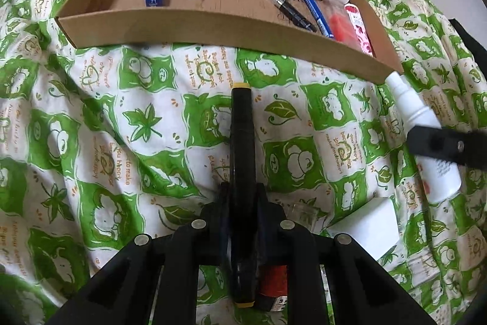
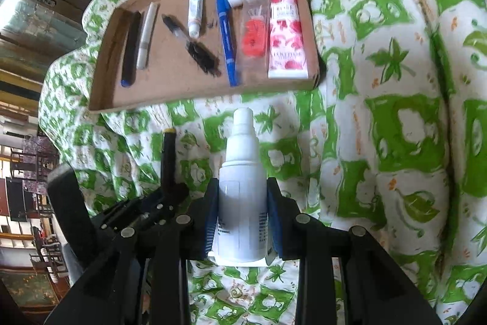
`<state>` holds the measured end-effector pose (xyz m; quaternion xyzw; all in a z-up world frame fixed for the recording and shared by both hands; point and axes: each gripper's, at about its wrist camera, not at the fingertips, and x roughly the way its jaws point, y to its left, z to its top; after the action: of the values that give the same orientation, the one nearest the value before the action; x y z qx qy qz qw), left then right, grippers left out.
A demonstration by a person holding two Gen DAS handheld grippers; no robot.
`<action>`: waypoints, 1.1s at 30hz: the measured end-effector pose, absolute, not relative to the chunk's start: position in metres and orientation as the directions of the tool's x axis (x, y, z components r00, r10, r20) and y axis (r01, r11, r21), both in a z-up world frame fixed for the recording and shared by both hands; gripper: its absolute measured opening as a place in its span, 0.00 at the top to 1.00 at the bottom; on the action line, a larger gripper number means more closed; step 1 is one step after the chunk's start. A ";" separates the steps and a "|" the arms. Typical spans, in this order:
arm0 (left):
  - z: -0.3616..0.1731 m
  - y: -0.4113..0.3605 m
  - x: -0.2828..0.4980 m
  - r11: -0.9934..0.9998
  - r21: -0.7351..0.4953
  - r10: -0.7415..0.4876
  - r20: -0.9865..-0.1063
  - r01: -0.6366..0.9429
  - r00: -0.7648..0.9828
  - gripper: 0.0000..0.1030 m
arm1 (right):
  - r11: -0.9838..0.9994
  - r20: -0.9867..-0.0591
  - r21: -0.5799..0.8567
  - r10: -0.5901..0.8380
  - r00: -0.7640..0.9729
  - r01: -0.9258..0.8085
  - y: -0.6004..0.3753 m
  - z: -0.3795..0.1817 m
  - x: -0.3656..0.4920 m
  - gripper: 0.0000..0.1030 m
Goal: Organize rigid objects
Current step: 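Carry the black marker and spray bottle over the tray with both tools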
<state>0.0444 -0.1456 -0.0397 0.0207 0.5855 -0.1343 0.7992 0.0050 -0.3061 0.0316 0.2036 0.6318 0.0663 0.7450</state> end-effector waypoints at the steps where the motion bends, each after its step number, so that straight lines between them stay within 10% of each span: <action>1: -0.039 -0.145 0.045 0.963 -0.126 -0.192 -0.941 0.238 0.280 0.86 | 0.907 -0.913 0.389 0.356 0.201 0.161 -0.309 0.033 0.006 0.72; 33: 0.056 -0.094 0.100 0.922 -0.332 -0.387 -0.826 0.200 0.409 0.86 | 0.851 -0.817 0.516 0.454 0.356 0.099 -0.312 0.056 0.130 0.72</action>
<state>0.1001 -0.0936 0.0559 -0.0905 0.5143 -0.1759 0.8345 0.1299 -0.3119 0.0559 0.2485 0.5560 0.1129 0.7851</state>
